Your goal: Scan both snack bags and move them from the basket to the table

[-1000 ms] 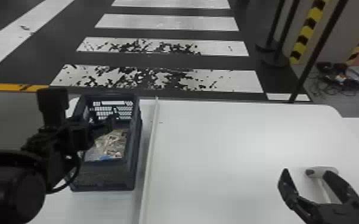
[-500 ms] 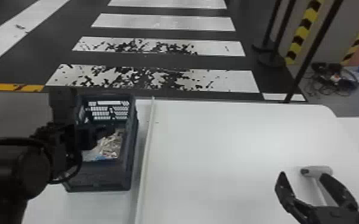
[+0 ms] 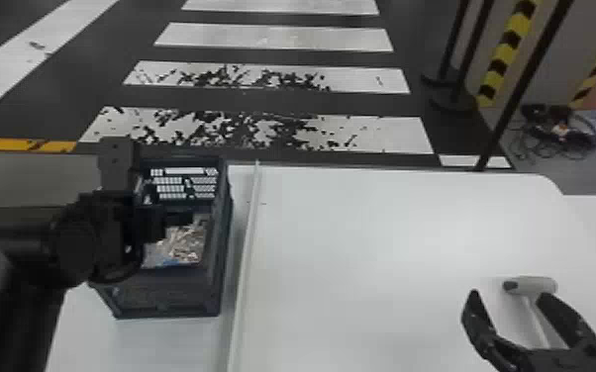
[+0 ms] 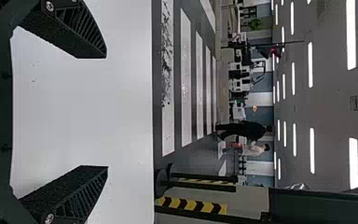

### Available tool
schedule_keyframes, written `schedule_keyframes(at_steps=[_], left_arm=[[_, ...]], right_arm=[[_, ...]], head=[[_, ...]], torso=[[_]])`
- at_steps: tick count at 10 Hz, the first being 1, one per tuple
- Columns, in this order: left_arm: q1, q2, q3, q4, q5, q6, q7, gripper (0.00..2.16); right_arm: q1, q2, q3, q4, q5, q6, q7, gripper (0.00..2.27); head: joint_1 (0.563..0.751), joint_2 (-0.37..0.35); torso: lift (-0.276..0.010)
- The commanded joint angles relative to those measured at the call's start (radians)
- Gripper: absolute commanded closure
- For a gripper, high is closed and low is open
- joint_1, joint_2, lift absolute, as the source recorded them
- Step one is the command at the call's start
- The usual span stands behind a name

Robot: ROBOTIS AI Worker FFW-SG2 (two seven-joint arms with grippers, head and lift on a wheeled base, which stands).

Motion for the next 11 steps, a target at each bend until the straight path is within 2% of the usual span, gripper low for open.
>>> schedule_keyframes(at_steps=[1, 2, 4, 8, 11], left_arm=[[-0.039, 0.0, -0.006, 0.035, 0.001, 0.049, 0.022, 0.46], [-0.071, 0.0, -0.02, 0.064, -0.002, 0.107, 0.05, 0.46], [-0.097, 0.0, -0.021, 0.119, 0.0, 0.113, 0.051, 0.46], [-0.154, -0.001, -0.023, 0.199, 0.003, 0.15, 0.046, 0.46], [-0.185, -0.015, -0.021, 0.253, -0.002, 0.177, 0.03, 0.45]], right_arm=[[0.005, 0.0, 0.0, 0.0, -0.002, -0.005, 0.0, 0.08], [0.006, 0.0, 0.0, 0.0, -0.002, -0.005, 0.0, 0.08], [0.016, 0.0, 0.0, -0.001, -0.002, -0.021, 0.0, 0.08], [0.019, -0.003, -0.004, -0.006, -0.002, -0.024, 0.0, 0.08], [0.025, -0.005, -0.011, -0.004, -0.008, -0.051, 0.0, 0.08]], head=[[0.695, -0.002], [0.695, 0.002], [0.695, 0.007], [0.695, 0.01], [0.695, 0.005]], torso=[[-0.098], [-0.098], [-0.098], [-0.098], [-0.098]])
